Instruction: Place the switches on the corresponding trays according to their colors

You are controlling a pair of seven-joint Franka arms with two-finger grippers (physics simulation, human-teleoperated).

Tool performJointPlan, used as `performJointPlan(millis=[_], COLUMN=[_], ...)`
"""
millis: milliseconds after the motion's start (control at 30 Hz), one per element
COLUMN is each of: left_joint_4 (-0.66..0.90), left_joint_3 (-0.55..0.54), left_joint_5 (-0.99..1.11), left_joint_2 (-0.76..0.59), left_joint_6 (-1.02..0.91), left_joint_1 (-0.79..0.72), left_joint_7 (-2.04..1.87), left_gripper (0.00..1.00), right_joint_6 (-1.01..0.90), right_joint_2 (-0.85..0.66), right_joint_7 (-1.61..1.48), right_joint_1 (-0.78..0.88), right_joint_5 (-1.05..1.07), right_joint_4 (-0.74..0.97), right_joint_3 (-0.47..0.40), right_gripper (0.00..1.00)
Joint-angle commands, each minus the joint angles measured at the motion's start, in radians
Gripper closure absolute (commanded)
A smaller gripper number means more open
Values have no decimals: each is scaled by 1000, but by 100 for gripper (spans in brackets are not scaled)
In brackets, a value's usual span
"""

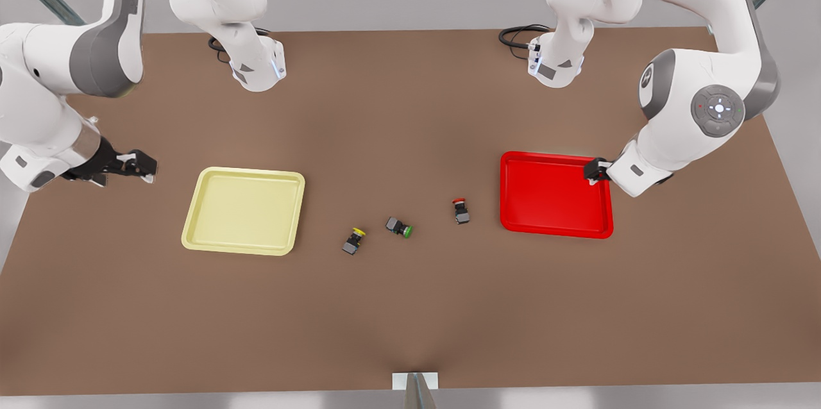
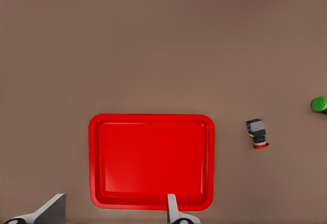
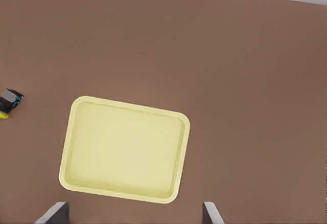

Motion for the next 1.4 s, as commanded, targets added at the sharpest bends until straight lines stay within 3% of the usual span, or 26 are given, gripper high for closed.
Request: performJointPlan(millis=[0,67,133,167,233,333,433,567,667,700,933,967,1100,1367], left_joint_4=[0,0,3,89,127,34,-75,-192,-216,-215,-225,-225,-222,-221], left_joint_3=[0,-3,-8,-43,-146,-147,-147,-153,-153,-153,-153,-153,-155,-167], left_joint_5=[3,3,-5,-47,-57,-61,-70,-135,-129,-132,-126,-126,-135,-130], left_joint_2=[0,28,132,219,302,327,353,378,420,437,473,473,477,499], left_joint_6=[-1,-67,-72,-70,31,264,436,566,588,609,614,614,628,680], left_joint_1=[0,0,-129,-159,-181,-218,-224,-238,-259,-277,-256,-254,-244,-244], left_joint_7=[1,1,-95,-267,-560,-704,-767,-760,-753,-755,-749,-749,-747,-675], left_gripper=[0,0,0,0,0,0,0,0,0,0,0,0,0,0], right_joint_6=[0,20,25,23,14,-15,14,215,541,603,638,620,617,555], right_joint_2=[0,2,37,37,74,149,215,313,321,345,506,581,710,759], right_joint_7=[0,0,0,-6,-11,-94,319,913,1045,1055,1045,1061,1129,1132], right_joint_1=[9,9,20,18,20,32,124,184,244,242,212,222,230,254], right_joint_5=[1,2,-5,-1,1,21,57,108,105,105,104,96,30,-107], right_joint_4=[0,0,-1,-3,-5,-9,-14,-81,-294,-316,-227,-100,40,37], right_joint_3=[0,0,5,44,121,140,143,143,144,183,284,301,362,377], right_gripper=[0,0,0,0,0,0,0,0,0,0,0,0,0,0])
